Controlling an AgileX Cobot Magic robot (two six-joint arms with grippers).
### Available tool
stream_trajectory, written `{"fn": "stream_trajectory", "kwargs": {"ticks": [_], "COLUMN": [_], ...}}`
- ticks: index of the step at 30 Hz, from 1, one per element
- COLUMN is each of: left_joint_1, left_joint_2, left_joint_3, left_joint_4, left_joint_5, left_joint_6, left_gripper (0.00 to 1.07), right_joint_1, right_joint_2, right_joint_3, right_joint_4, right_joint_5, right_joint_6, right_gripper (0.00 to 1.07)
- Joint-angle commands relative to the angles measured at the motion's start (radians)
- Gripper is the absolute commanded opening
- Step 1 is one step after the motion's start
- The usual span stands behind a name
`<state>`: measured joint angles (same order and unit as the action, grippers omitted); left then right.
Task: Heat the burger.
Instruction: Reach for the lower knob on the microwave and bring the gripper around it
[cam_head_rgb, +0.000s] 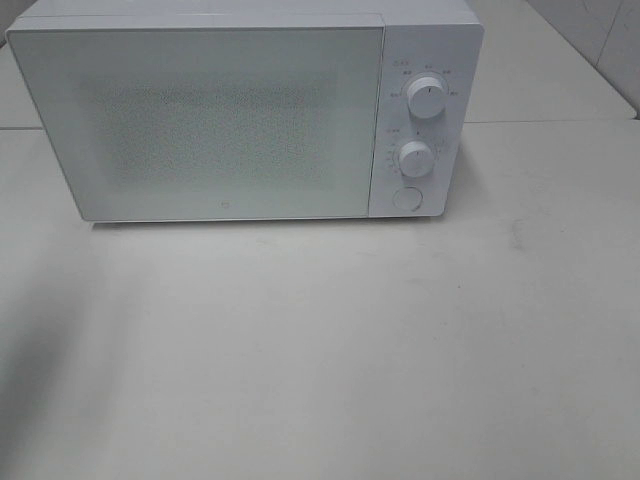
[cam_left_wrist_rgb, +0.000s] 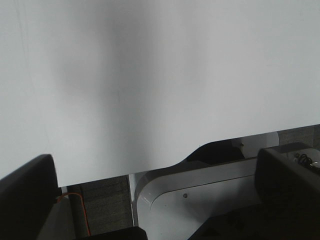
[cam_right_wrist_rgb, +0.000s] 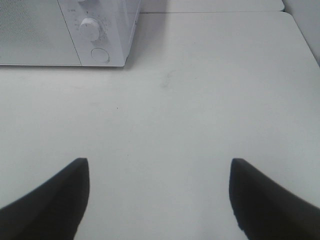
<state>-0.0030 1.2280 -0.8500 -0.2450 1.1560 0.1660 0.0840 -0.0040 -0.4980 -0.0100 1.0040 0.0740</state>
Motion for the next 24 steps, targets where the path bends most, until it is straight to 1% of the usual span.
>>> {"fn": "stream_trajectory", "kwargs": {"ticks": [1, 2, 4, 5, 7, 10, 11, 13, 15, 16, 19, 20, 22, 23, 24], "left_joint_1": [0.012, 0.012, 0.012, 0.012, 0.012, 0.012, 0.012, 0.012, 0.012, 0.012, 0.012, 0.012, 0.012, 0.012, 0.012], "left_joint_2": [-0.088, -0.088, -0.155, -0.155, -0.261, -0.283, -0.344, -0.369, -0.468, -0.468, -0.611, -0.611, -0.687, -0.687, -0.711], "left_joint_3": [0.064, 0.064, 0.111, 0.111, 0.169, 0.181, 0.214, 0.232, 0.291, 0.291, 0.309, 0.309, 0.333, 0.333, 0.332], "left_joint_4": [0.023, 0.023, 0.041, 0.041, 0.054, 0.053, 0.053, 0.053, 0.052, 0.052, 0.072, 0.072, 0.098, 0.098, 0.106], "left_joint_5": [-0.016, -0.016, -0.022, -0.022, -0.037, -0.046, -0.072, -0.088, -0.134, -0.134, -0.121, -0.121, -0.081, -0.081, -0.081], "left_joint_6": [-0.007, -0.007, -0.007, -0.007, -0.008, -0.008, -0.008, -0.008, -0.011, -0.011, -0.07, -0.07, -0.087, -0.087, -0.102], "left_gripper": [1.0, 1.0, 1.0, 1.0, 1.0, 1.0, 1.0, 1.0, 1.0, 1.0, 1.0, 1.0, 1.0, 1.0, 1.0], "right_joint_1": [-0.007, -0.007, -0.007, -0.007, -0.007, -0.007, -0.007, -0.007, -0.007, -0.007, -0.007, -0.007, -0.007, -0.007, -0.007], "right_joint_2": [-0.028, -0.028, -0.028, -0.028, -0.028, -0.028, -0.028, -0.028, -0.028, -0.028, -0.028, -0.028, -0.028, -0.028, -0.028], "right_joint_3": [0.001, 0.001, 0.001, 0.001, 0.001, 0.001, 0.001, 0.001, 0.001, 0.001, 0.001, 0.001, 0.001, 0.001, 0.001], "right_joint_4": [0.003, 0.003, 0.003, 0.003, 0.003, 0.003, 0.003, 0.003, 0.003, 0.003, 0.004, 0.004, 0.004, 0.004, 0.004], "right_joint_5": [-0.01, -0.01, -0.01, -0.01, -0.01, -0.01, -0.01, -0.01, -0.01, -0.01, -0.01, -0.01, -0.01, -0.01, -0.01], "right_joint_6": [-0.01, -0.01, -0.01, -0.01, -0.01, -0.01, -0.01, -0.01, -0.01, -0.01, -0.01, -0.01, -0.01, -0.01, -0.01], "right_gripper": [0.75, 0.75, 0.75, 0.75, 0.75, 0.75, 0.75, 0.75, 0.75, 0.75, 0.75, 0.75, 0.75, 0.75, 0.75]}}
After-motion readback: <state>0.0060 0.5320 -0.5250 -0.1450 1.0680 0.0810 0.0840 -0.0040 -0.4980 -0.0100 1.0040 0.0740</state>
